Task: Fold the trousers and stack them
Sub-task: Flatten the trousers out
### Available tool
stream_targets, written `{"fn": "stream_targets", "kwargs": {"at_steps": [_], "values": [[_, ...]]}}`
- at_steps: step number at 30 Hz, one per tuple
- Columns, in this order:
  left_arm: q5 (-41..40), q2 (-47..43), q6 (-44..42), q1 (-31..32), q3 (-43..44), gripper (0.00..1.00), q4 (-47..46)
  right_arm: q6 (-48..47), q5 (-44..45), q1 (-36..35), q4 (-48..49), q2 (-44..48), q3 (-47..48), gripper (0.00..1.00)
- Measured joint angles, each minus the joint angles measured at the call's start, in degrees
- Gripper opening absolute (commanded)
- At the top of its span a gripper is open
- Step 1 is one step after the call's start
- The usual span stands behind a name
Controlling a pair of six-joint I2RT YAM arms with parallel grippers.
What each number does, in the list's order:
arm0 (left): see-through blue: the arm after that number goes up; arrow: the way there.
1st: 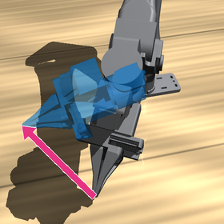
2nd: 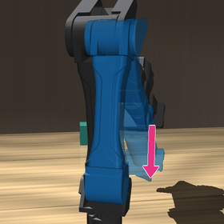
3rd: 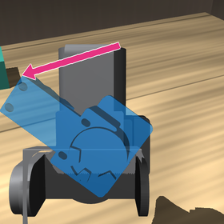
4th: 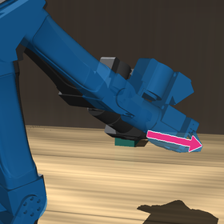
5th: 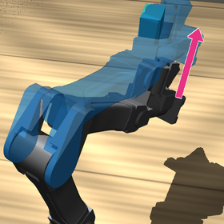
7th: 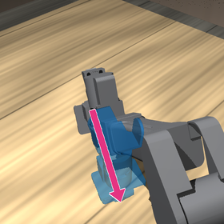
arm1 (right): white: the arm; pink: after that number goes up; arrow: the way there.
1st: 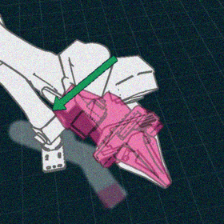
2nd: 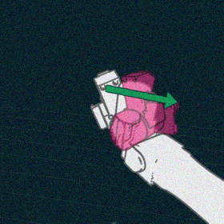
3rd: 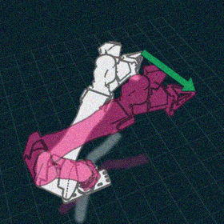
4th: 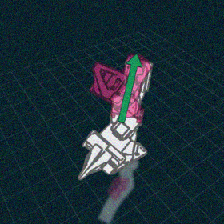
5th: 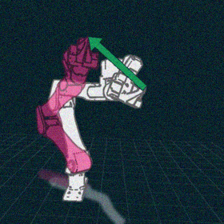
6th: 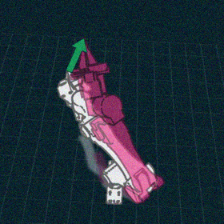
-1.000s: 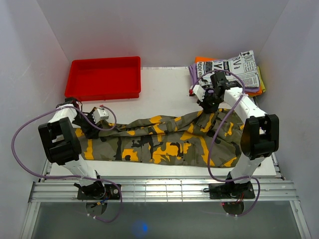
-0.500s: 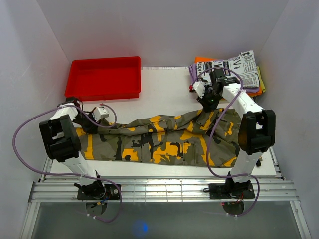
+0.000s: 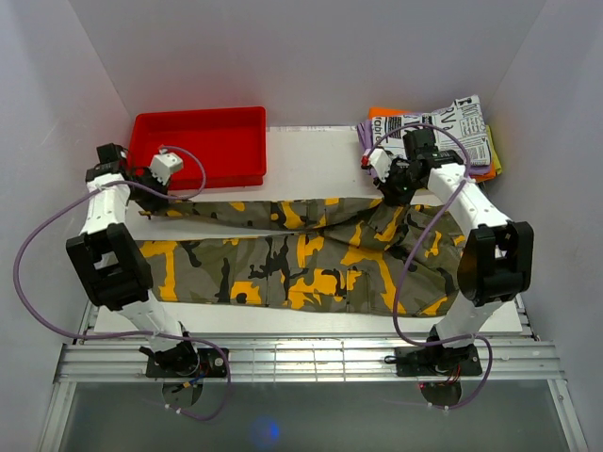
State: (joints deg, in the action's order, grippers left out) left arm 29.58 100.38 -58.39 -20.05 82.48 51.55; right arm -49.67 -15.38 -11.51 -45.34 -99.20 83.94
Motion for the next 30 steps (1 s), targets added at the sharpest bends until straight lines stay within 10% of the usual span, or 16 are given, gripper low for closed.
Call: {"fn": "stream_targets", "kwargs": {"at_steps": [11, 30], "values": [[-6.8, -18.8, 16.7, -1.5, 1.0, 0.0, -6.5, 1.5, -7.2, -0.1, 11.9, 14.1, -9.8, 0.08], [-19.8, -47.8, 17.7, -2.4, -16.0, 0.0, 0.6, -12.3, -14.0, -0.1, 10.9, 36.3, -28.3, 0.08]]}}
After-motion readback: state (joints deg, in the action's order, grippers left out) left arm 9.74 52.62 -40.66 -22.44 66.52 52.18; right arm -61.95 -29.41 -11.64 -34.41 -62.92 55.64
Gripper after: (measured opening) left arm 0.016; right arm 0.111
